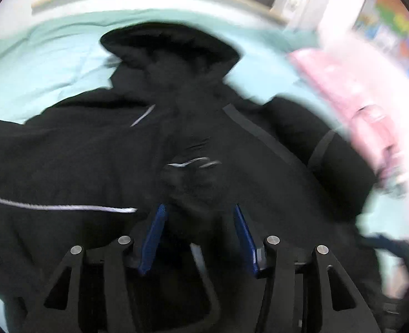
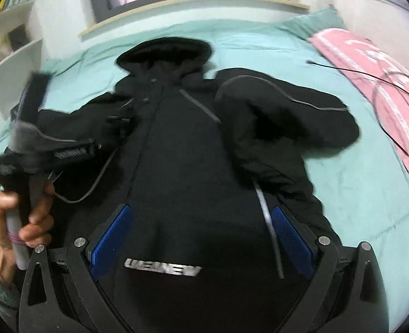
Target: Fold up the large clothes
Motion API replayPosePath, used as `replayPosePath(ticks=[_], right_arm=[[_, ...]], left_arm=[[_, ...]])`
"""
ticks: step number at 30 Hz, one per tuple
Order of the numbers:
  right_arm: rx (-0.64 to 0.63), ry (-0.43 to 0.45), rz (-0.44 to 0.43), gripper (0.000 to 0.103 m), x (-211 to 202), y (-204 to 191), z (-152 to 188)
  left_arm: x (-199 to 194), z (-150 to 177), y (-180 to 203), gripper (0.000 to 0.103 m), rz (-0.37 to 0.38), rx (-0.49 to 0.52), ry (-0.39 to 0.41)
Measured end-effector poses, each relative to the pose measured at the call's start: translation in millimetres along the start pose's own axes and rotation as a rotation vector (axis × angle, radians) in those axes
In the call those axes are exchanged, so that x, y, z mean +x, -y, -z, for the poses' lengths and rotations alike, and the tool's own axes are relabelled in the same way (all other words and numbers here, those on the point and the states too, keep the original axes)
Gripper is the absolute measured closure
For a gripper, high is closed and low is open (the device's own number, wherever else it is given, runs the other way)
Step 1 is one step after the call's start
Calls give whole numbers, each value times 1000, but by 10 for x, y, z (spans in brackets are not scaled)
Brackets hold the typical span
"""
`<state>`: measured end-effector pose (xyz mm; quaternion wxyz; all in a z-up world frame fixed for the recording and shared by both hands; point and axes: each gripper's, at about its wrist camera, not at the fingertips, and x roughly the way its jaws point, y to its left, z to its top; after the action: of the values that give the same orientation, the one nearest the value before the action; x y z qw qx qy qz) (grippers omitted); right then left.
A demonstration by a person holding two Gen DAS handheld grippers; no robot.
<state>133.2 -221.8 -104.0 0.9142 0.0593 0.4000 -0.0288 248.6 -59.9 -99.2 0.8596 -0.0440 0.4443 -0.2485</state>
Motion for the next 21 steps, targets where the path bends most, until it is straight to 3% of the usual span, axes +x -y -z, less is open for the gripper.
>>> replayPosePath(ticks=[2, 4, 9, 13, 14, 16, 18, 21], right_arm=[[-27, -13, -50, 2, 6, -114, -112], [-17, -31, -115, 2, 71, -214, -250], [37, -79, -264, 3, 541, -547, -621], [135, -137, -348, 5, 1125, -753, -866], [156, -152, -368, 10, 1240, -785, -889], [183, -214, -498, 63, 1534, -905, -924], [126, -223, -469, 75, 1627, -985, -951], [85, -114, -342, 77, 1422, -756, -1011]], left_arm=[[-353, 9, 2, 46, 103, 6, 53], [-651, 28, 0, 37, 117, 33, 107], [-1198, 35, -276, 37, -42, 49, 216], [-1380, 45, -665, 37, -209, -8, 230], [-1377, 38, -751, 37, -231, -31, 221], [-1288, 11, -946, 37, -320, -75, 196], [-1242, -9, -1073, 37, -368, -96, 184], [-1157, -58, -1138, 37, -345, -122, 180]])
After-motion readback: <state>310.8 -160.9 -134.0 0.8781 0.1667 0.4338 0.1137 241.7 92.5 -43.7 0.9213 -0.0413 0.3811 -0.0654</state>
